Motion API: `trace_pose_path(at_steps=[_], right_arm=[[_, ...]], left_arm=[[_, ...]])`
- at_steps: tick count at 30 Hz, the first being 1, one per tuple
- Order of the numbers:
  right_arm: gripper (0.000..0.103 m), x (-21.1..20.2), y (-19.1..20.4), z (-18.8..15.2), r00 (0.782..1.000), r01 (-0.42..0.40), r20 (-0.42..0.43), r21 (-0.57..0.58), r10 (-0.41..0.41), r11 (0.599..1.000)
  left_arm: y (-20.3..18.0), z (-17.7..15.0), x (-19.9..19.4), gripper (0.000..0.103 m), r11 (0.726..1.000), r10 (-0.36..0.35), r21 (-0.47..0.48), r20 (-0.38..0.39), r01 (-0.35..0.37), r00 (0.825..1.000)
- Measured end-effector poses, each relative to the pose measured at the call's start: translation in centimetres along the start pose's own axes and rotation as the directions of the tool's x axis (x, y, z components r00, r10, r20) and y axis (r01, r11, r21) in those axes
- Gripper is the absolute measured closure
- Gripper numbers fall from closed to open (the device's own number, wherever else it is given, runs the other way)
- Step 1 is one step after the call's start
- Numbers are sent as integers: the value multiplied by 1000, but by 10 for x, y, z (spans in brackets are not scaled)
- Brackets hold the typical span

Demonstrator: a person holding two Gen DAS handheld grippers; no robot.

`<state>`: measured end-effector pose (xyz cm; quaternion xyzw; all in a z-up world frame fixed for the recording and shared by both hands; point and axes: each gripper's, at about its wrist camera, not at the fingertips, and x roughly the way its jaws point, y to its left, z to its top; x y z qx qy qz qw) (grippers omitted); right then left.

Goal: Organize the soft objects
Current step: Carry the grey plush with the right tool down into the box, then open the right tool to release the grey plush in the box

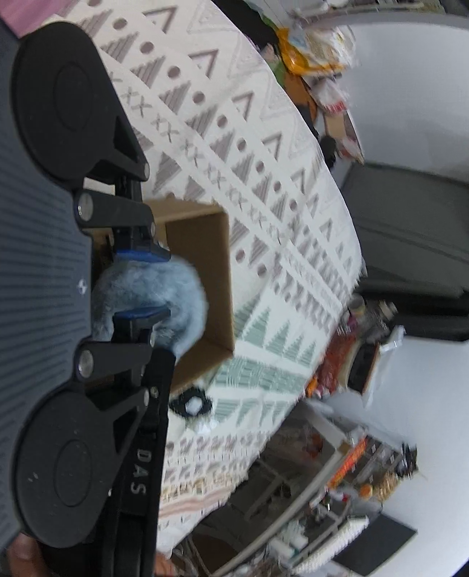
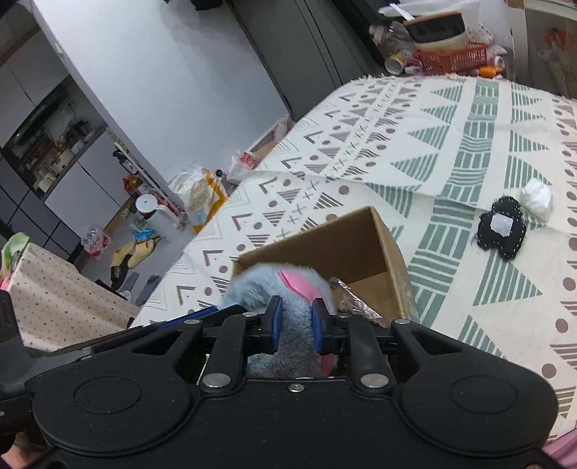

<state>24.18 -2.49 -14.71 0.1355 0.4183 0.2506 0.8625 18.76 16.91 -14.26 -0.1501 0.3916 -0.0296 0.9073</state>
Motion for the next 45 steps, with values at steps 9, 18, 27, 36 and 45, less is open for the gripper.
trace_pose_path(at_steps=[9,18,27,36,45], right_arm=[[53,-31,-19,10,997,42,62,-51,-39,998],[16,-67,-43,12,992,86,104,-95,-76,992],[8,-84,-68,7,989,115,102,-100,-104,988],[3,-104,-98,7,986,126,119,-69,-117,990],[0,-113,-130,9,982,145,128,-18,-141,989]], left_arm=[[-11,8,-3,49,998,69,-9,9,-69,998],[-49,5,-1,27,993,73,98,4,-73,997],[-80,2,-5,26,985,62,160,-11,-60,998],[-102,1,-11,26,971,48,234,-36,-38,998],[-125,12,-7,25,964,27,264,-53,-12,998]])
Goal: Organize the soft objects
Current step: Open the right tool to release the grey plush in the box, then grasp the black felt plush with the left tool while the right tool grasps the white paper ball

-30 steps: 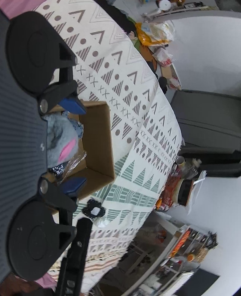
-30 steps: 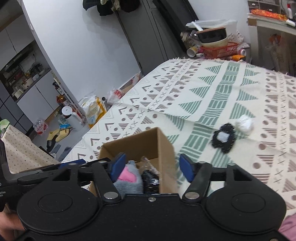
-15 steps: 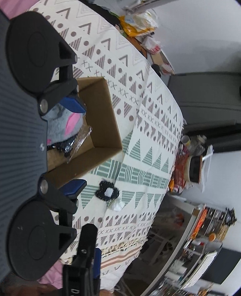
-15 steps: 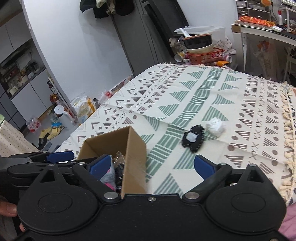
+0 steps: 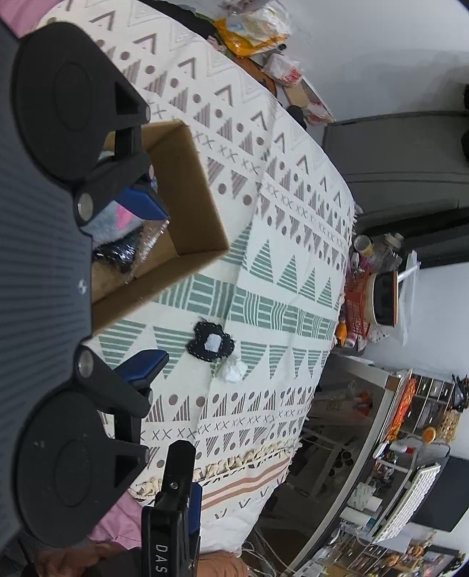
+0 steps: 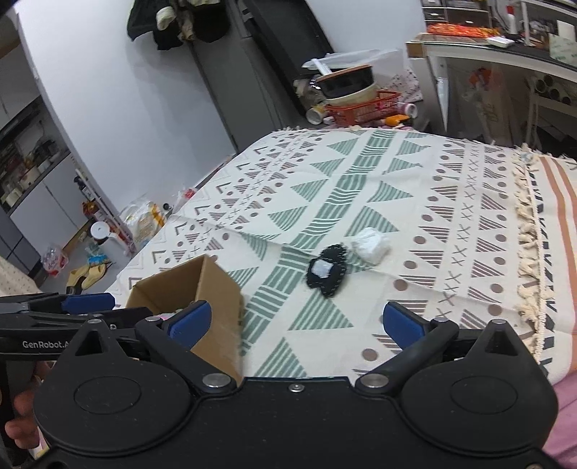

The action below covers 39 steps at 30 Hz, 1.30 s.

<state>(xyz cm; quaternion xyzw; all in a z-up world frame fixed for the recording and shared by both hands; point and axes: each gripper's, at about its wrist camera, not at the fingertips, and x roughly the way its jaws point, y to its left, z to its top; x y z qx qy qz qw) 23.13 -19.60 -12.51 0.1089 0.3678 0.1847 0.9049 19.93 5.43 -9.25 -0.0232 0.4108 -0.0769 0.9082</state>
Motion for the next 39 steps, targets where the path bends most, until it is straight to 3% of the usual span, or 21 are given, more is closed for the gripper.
trace_pose_path(at_steps=[8,17,26,39], right_arm=[[1,2,-29,8,999,33,19,32,-33,999],[8,16,-57,17,999,32,33,32,-33,999],[9,40,-82,28,999,35,15,47,-36,998],[22,88,-119,37,1000,18,-24,122,-16,992]], left_arm=[[-24,15,24,26,998,-35,47,-9,35,999],[-51,30,63,26,994,-69,85,-39,72,997],[-61,41,106,26,995,-70,67,-91,77,993],[-70,51,175,32,994,-83,51,-177,93,981]])
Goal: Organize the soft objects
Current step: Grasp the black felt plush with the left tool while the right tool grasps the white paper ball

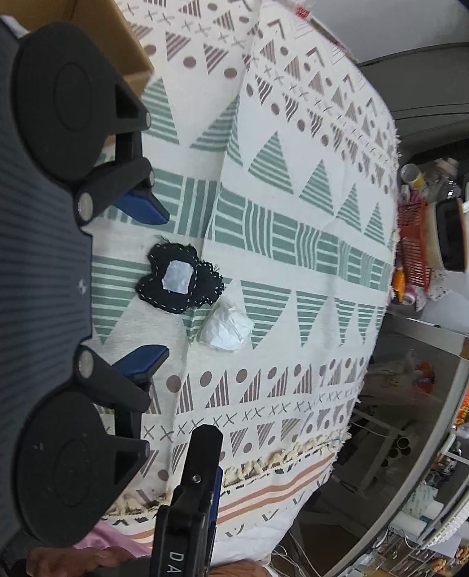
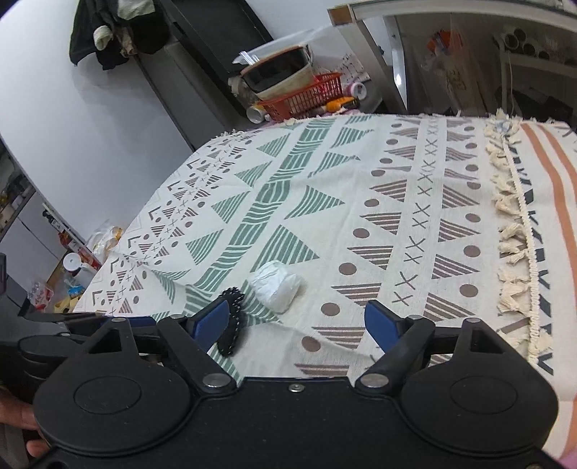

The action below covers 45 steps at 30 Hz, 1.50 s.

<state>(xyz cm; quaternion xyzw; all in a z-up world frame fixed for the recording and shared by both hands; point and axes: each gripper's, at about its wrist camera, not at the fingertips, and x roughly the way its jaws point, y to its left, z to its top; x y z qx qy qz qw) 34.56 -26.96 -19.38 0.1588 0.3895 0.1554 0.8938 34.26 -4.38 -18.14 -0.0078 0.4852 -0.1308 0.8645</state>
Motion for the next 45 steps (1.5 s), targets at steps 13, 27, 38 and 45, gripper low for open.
trace_pose_path(at_steps=[13,27,38,45], right_arm=[[30,53,-11,13,998,-23,-63,68,27,997],[31,98,7,19,995,4,-101,76,4,997],[54,69,43,13,996,18,-92,-14,-20,1000],[54,16,69,3,999,27,-29,-11,-27,1000]], left_arm=[[1,21,60,41,999,23,-44,-103,-27,994],[21,25,59,64,996,16,-83,-123,-26,992],[43,24,0,64,995,22,-101,-42,-26,999],[42,7,-62,64,996,15,-85,58,-10,998]])
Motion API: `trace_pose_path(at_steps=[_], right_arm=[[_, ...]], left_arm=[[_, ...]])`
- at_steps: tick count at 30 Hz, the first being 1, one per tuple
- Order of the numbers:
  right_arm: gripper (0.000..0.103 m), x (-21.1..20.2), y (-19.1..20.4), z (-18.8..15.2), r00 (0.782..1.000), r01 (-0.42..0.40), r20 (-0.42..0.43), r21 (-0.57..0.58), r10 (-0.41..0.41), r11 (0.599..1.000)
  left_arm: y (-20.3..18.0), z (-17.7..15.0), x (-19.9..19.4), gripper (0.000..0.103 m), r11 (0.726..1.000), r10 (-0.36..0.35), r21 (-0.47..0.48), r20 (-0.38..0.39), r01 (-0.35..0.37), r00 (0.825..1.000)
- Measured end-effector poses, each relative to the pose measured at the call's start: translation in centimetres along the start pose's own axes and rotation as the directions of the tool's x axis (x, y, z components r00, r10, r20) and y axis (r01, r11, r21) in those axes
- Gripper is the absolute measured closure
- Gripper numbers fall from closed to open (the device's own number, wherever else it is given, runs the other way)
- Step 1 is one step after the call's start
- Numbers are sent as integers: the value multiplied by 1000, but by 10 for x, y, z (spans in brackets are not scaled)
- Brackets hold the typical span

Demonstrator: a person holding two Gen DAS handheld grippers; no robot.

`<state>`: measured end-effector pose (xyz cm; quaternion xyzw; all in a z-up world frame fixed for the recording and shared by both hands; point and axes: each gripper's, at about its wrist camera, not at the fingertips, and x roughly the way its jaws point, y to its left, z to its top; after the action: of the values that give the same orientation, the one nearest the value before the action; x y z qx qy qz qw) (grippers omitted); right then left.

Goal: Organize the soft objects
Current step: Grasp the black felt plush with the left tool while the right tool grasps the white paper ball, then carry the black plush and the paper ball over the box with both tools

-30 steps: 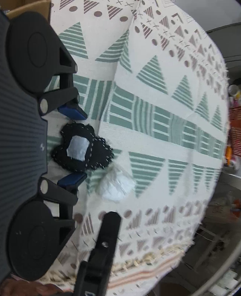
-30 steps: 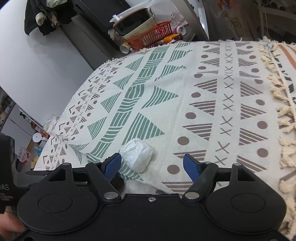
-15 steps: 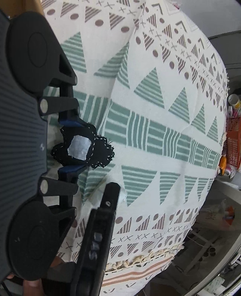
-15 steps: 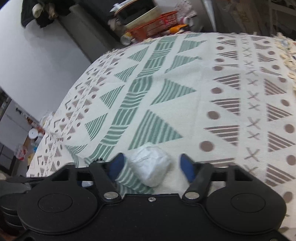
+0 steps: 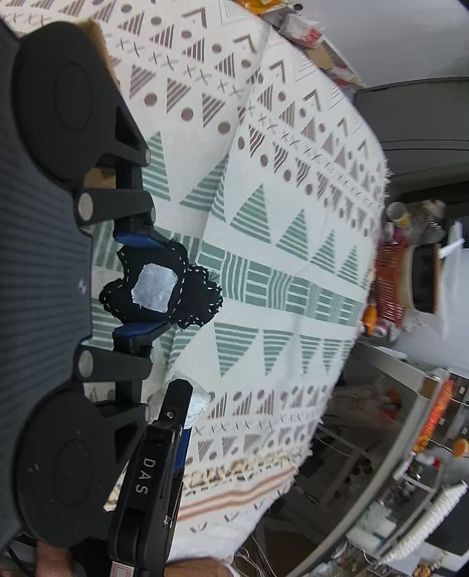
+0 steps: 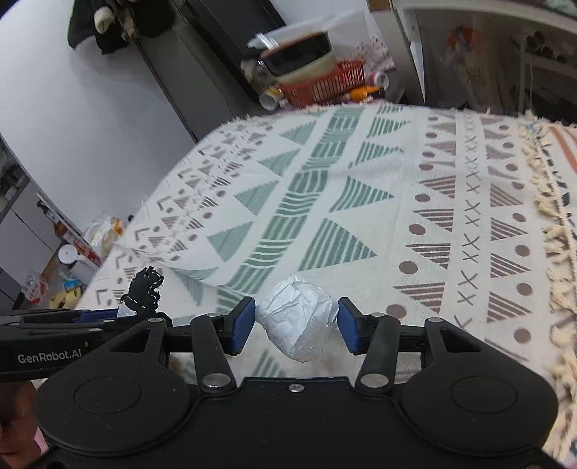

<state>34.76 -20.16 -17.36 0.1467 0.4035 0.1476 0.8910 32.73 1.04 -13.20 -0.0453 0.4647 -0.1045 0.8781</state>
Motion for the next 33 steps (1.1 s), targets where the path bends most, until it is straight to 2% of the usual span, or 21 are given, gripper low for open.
trace_pose_path(at_steps=[6,16,21,33], right_arm=[[54,-47,21,-8,999,8,44,-27,-7,1000],[54,-108,50,-22,994,-22,104,-72,29,997],[54,-127,66,-30,991,-44,118,-100,55,994],[53,-139,112,-50,989,-83,105,-164,101,983]], left_arm=[[-2,-15,-47,64,1000,-2,0,60,2,998],[-6,-43,-116,64,999,21,27,136,-25,991],[-7,-52,-144,64,998,31,51,174,-41,984],[27,-78,-176,63,998,52,8,194,-55,980]])
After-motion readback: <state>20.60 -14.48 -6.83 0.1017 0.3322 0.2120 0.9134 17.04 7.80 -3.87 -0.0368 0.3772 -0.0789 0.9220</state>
